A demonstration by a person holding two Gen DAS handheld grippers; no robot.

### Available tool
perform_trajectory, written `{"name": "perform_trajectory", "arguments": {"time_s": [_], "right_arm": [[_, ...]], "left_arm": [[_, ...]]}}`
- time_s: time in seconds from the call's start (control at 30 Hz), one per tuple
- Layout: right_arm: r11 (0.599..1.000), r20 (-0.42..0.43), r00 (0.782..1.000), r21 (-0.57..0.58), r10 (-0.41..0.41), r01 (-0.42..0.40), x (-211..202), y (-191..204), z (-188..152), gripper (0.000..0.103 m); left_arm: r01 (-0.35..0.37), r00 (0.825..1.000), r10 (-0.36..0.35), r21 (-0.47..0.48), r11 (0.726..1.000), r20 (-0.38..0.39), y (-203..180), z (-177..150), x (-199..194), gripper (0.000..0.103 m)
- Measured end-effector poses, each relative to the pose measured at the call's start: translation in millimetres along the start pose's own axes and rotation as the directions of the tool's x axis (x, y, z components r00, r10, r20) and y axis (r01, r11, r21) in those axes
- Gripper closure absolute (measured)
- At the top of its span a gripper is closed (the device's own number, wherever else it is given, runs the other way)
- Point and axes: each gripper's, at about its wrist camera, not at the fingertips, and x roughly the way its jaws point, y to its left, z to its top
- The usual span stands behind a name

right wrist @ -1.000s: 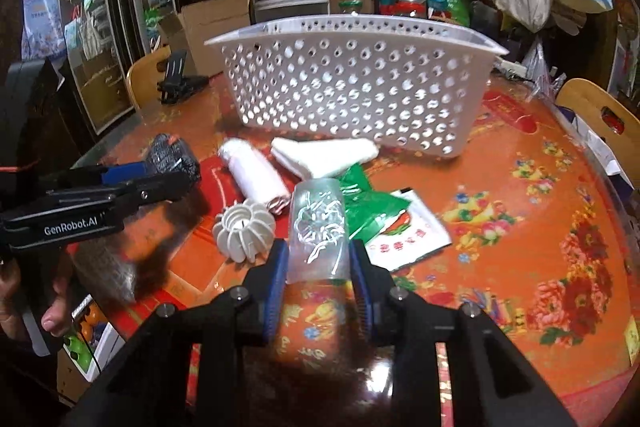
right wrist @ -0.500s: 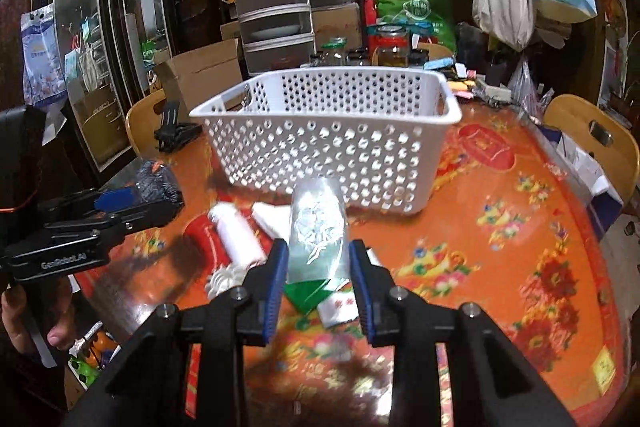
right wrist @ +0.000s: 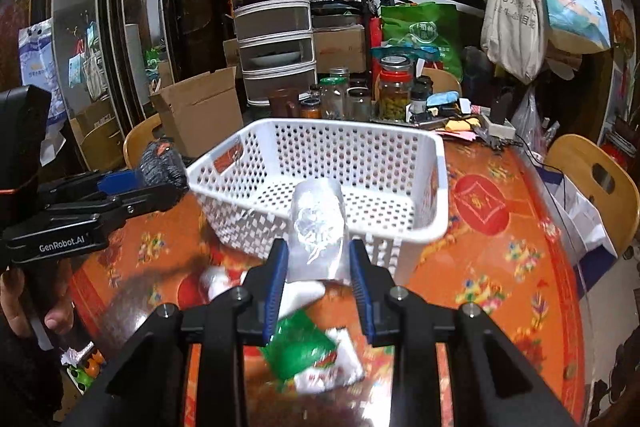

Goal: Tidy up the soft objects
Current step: 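Carry the glove and bag into the white basket and open both grippers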

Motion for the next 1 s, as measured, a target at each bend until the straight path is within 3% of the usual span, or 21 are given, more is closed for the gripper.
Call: {"name": "perform_trajectory", "arguments": {"time_s": [0.17,0.33,0.43,0.53,0.7,0.9,0.97,1.0], "right_arm": [[1.000,-0.049,0.999,0.008,-0.015,0.016,33,-14,40,0.073],[1.000,-0.156,0.987,0.013,-0.026,0.028,85,-27,66,0.073],[0.998,-0.234,0.971,0.003,-0.057,0.059,123,-36,75,0.073],[0.997,-0.320,0.945,0.011,-0.068,0.075,156,-44,69,0.073],[0.996,-0.402,0.913,0.006,-0.075,0.084,190,-50,62,0.073],[0.997,-0.416,0.907,0.023,-0.060,0.076,196,-50,63,0.072],[0.997,-0.415,0.908,0.022,-0.055,0.070,196,-49,63,0.071],[0.998,-0.413,0.910,0.024,-0.048,0.063,196,-48,62,0.067]], "left_arm": [[0.000,0.998,-0.002,-0.044,0.999,-0.057,14,50,38,0.050],[-0.037,0.983,0.023,-0.074,0.997,-0.184,27,81,97,0.050],[-0.058,0.966,0.037,-0.077,0.995,-0.257,32,83,132,0.050],[-0.086,0.938,0.054,-0.078,0.993,-0.342,38,81,173,0.050],[-0.104,0.900,0.059,-0.081,0.991,-0.433,39,66,210,0.050],[-0.095,0.891,0.053,-0.071,0.993,-0.450,35,60,222,0.046],[-0.089,0.893,0.048,-0.071,0.993,-0.448,34,59,223,0.041],[-0.083,0.894,0.042,-0.074,0.994,-0.446,33,58,221,0.033]]}}
